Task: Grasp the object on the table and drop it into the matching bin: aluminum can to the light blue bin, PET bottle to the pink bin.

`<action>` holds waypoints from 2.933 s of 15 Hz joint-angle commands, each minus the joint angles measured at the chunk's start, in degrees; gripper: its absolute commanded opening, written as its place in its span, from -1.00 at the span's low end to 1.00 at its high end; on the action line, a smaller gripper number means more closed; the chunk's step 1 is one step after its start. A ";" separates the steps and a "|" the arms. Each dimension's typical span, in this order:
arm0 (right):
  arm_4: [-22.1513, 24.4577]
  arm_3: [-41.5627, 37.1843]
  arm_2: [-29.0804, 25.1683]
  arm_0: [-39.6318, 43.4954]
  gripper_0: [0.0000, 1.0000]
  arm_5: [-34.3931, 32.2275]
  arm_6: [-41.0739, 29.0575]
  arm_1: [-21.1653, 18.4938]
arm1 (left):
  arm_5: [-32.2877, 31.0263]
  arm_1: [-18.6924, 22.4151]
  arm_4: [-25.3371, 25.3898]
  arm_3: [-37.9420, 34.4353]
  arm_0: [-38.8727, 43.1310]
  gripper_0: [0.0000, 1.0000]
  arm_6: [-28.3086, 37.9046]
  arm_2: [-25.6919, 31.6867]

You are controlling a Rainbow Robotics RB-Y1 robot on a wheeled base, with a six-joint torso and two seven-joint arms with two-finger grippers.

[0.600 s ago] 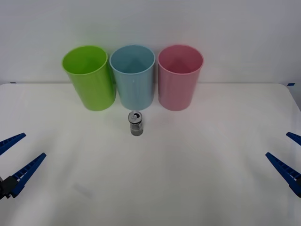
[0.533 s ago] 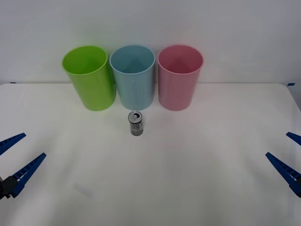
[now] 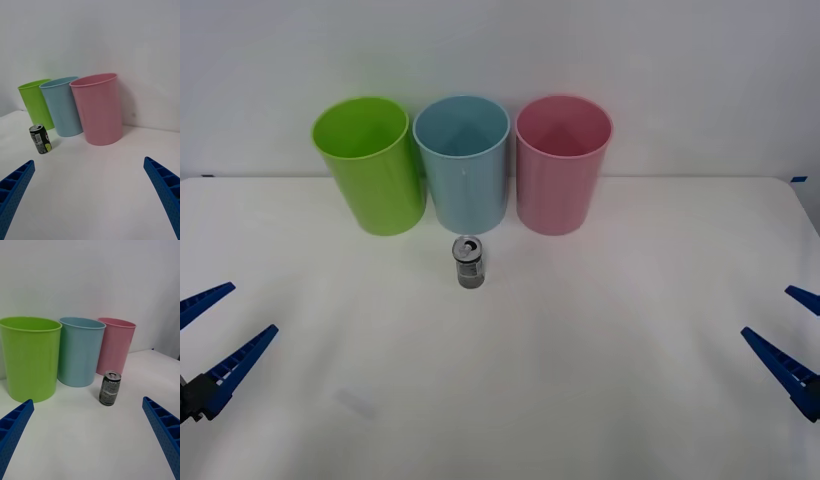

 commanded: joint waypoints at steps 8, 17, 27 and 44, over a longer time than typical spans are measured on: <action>0.07 -0.01 8.51 -1.14 1.00 5.17 2.23 -0.04 | 0.00 0.00 0.00 0.00 0.00 1.00 0.00 0.00; 0.86 0.08 17.74 -4.48 1.00 11.77 6.63 0.05 | 0.00 0.00 0.00 0.00 0.00 1.00 0.00 0.00; 8.69 6.41 22.57 -12.13 1.00 14.14 12.25 6.03 | 0.00 0.00 0.00 0.00 0.00 1.00 0.00 0.00; 13.26 20.12 32.68 -25.84 1.00 23.37 19.02 13.06 | 0.00 0.00 0.00 0.00 0.00 1.00 0.00 0.00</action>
